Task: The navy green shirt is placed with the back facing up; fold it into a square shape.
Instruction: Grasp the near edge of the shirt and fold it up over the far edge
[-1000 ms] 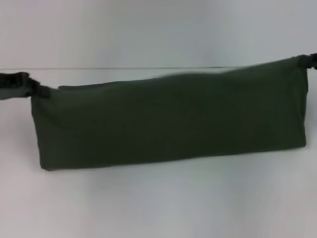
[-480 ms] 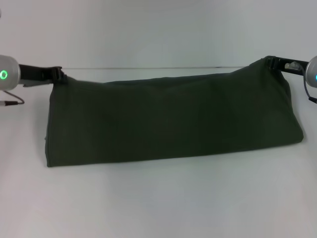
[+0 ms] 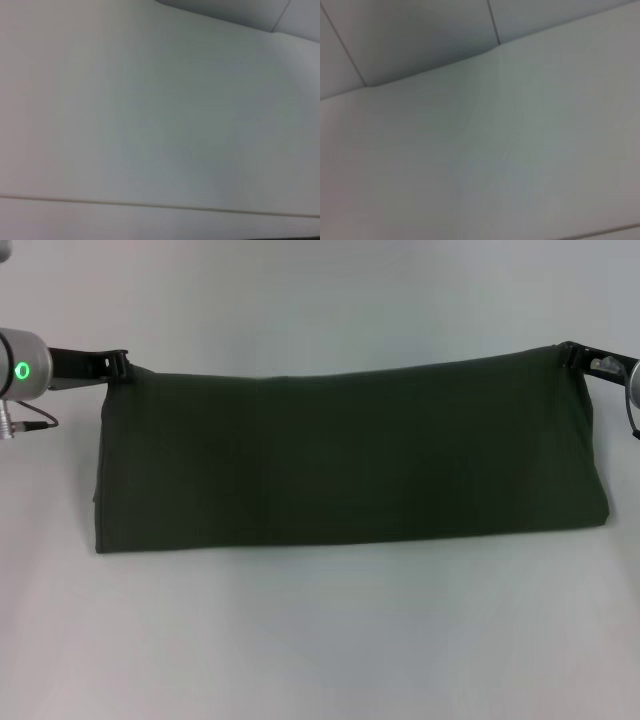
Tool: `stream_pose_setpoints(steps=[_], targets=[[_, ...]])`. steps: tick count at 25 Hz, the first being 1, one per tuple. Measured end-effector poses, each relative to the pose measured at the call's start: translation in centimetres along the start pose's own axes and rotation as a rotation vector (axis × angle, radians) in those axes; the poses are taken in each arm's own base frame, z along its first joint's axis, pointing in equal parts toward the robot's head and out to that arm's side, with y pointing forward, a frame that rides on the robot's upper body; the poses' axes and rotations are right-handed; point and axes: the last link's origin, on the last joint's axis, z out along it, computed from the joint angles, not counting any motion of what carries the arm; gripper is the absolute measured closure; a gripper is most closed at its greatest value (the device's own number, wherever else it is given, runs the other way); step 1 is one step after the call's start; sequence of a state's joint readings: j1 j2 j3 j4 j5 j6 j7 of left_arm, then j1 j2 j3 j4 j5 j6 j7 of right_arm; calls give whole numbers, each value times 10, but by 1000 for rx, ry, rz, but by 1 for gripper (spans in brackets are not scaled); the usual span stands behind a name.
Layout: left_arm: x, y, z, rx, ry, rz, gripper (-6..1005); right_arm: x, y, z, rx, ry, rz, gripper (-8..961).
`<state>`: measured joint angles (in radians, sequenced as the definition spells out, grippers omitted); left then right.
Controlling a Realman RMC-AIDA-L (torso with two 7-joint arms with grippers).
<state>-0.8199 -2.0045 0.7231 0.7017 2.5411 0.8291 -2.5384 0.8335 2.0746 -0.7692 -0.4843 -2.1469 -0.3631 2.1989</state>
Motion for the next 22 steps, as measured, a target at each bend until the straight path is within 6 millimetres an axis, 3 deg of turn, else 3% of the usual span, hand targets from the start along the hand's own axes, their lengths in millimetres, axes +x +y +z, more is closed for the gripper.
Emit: stream_pose_setpoints(steps=[5, 13, 17, 22], targets=[[-1, 1, 8, 47, 30, 0, 944, 2, 1, 2, 42, -27, 4, 881], [3, -3, -1, 68, 89, -10, 914, 0, -17, -4, 64, -64, 100, 868], [1, -3, 15, 103, 64, 4, 898, 4, -10, 2, 96, -49, 44, 852], [1, 0, 19, 113, 75, 14, 879, 5, -3, 5, 101, -53, 1, 832]])
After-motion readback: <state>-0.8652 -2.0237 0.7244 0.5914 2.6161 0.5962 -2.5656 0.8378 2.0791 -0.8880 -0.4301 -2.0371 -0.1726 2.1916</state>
